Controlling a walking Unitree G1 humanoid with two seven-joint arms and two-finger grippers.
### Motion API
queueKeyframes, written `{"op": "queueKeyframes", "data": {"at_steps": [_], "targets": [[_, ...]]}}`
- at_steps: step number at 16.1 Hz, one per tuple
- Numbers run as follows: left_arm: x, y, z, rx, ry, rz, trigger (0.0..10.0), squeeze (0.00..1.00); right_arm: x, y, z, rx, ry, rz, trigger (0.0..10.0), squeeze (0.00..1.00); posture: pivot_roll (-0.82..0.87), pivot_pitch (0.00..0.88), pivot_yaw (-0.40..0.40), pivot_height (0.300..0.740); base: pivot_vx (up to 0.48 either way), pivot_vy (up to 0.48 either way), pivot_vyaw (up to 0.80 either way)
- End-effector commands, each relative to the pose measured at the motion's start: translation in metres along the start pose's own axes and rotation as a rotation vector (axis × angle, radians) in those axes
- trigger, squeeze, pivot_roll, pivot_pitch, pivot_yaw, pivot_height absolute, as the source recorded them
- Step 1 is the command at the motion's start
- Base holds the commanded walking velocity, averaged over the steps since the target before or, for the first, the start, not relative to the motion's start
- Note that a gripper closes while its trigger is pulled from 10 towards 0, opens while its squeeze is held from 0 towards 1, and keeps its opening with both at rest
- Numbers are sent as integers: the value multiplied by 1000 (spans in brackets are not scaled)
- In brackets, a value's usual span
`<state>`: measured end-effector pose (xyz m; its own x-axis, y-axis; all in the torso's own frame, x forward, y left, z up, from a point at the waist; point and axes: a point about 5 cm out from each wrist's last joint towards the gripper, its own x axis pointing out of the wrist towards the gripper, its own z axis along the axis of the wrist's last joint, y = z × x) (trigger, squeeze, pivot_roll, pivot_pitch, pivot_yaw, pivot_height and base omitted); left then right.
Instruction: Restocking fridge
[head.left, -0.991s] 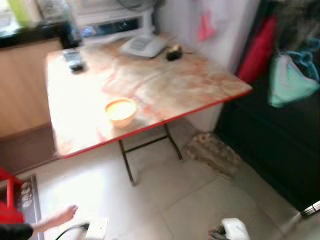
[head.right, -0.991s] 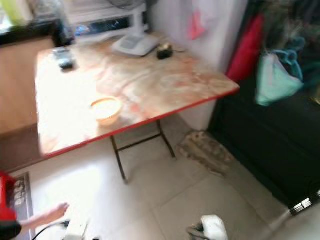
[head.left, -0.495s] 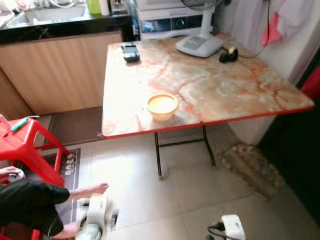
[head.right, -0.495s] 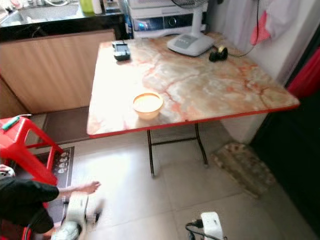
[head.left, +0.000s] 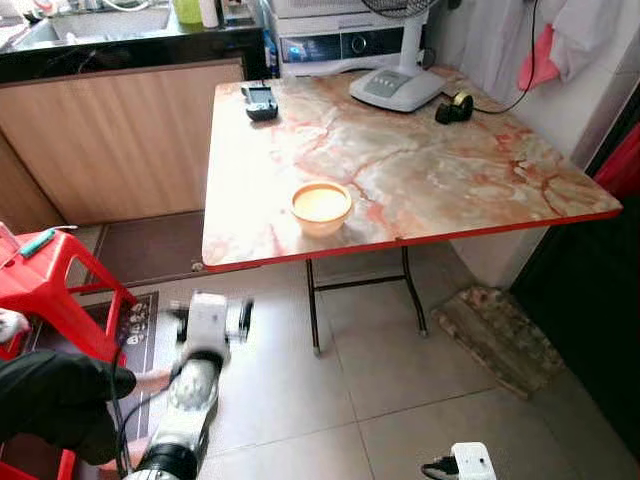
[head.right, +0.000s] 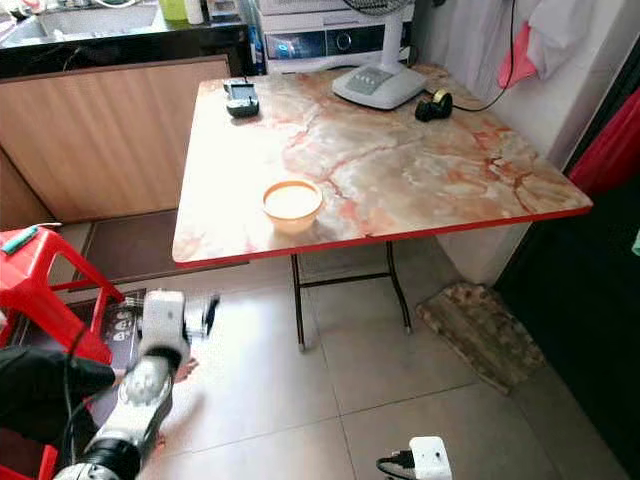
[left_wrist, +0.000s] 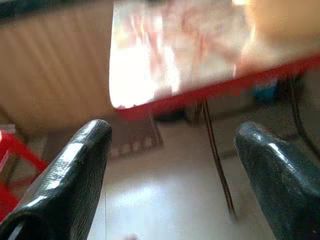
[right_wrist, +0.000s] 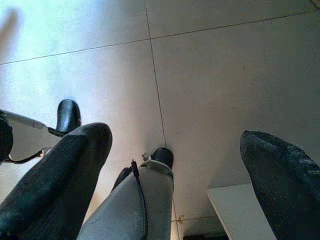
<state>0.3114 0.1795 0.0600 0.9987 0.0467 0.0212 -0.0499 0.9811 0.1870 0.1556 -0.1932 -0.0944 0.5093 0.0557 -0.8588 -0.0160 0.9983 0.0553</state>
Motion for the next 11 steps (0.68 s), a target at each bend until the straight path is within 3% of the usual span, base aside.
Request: {"op": "queueKeyframes", "data": {"at_steps": [1, 5, 8, 11], "targets": [[2, -4, 12, 28, -75, -14, 10000, 0, 0, 0, -1, -9, 1, -4, 10000, 0, 8, 41, 23, 740, 0, 0, 0], [8, -13, 45, 31, -226, -45, 10000, 0, 0, 0, 0, -7, -8, -9, 10000, 0, 3, 38, 23, 740, 0, 0, 0], [-5, -7, 44, 60, -246, -63, 10000, 0, 0, -1, 0, 1, -25, -23, 10000, 0, -5, 25, 29, 740, 0, 0, 0], [-11, -8, 33, 71, -201, -57, 10000, 0, 0, 0, 0, -15, -24, -22, 10000, 0, -9, 19, 34, 740, 0, 0, 0]]}}
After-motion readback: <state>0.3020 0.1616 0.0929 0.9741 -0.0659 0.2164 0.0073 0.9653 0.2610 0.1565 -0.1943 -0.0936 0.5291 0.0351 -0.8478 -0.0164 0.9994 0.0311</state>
